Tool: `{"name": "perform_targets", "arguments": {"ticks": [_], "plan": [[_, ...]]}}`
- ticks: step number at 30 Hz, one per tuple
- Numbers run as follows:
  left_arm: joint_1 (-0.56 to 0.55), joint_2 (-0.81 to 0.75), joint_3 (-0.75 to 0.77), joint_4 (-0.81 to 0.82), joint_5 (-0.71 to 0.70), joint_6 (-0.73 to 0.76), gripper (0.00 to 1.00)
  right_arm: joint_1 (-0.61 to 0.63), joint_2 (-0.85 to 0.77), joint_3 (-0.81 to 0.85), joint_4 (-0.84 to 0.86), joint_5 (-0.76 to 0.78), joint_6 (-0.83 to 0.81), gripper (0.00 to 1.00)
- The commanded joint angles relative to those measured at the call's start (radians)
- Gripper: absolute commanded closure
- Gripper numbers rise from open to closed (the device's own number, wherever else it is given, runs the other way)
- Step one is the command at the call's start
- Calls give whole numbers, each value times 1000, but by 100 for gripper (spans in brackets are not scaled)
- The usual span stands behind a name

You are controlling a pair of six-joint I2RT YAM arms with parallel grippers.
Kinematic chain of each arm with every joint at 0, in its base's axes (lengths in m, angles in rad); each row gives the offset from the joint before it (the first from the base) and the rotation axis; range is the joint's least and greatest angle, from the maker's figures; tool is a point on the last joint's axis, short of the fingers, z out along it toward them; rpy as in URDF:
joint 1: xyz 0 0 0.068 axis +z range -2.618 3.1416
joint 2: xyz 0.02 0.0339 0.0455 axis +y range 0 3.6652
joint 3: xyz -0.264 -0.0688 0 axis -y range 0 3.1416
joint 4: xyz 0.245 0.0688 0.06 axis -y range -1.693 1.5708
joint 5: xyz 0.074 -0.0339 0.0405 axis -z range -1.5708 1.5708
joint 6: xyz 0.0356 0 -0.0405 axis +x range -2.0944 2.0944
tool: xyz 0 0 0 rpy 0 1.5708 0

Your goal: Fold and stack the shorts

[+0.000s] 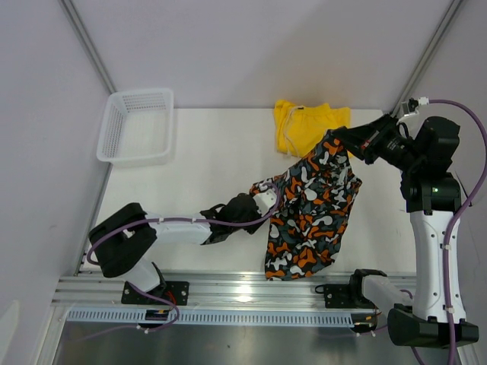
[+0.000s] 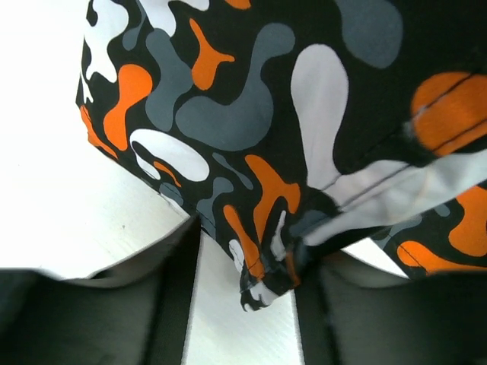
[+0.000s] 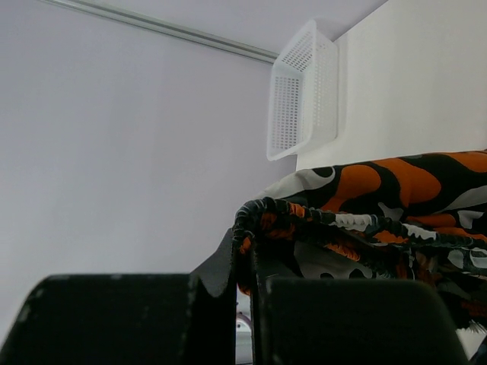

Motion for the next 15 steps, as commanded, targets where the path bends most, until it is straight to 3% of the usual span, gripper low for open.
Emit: {"name": "perform_targets", "arguments": {"ticks": [1,4,5,7,8,11,15], "plan": [[6,7,16,59,-11,8,53,-12,-17,4,61,-49,29,100],[7,18,19,66,-11,-12,64,-17,-19,5,74,-55,45,100],[7,23,22,66,-20,-14,74,-17,-19,5,76,-53,46,100],[6,26,28,57,-23,-14,84,-18,-22,4,73,-52,45,100],[7,18,28,60,-19,-15,97,-20,-22,1,73,-52,45,100],[6,-40,-2,65,-38,-18,100,-24,-28,-31,80,-55,46,100],[4,-147,53,-142,-132,-89,100,-40,-34,-58,61,-24,37,100]]}}
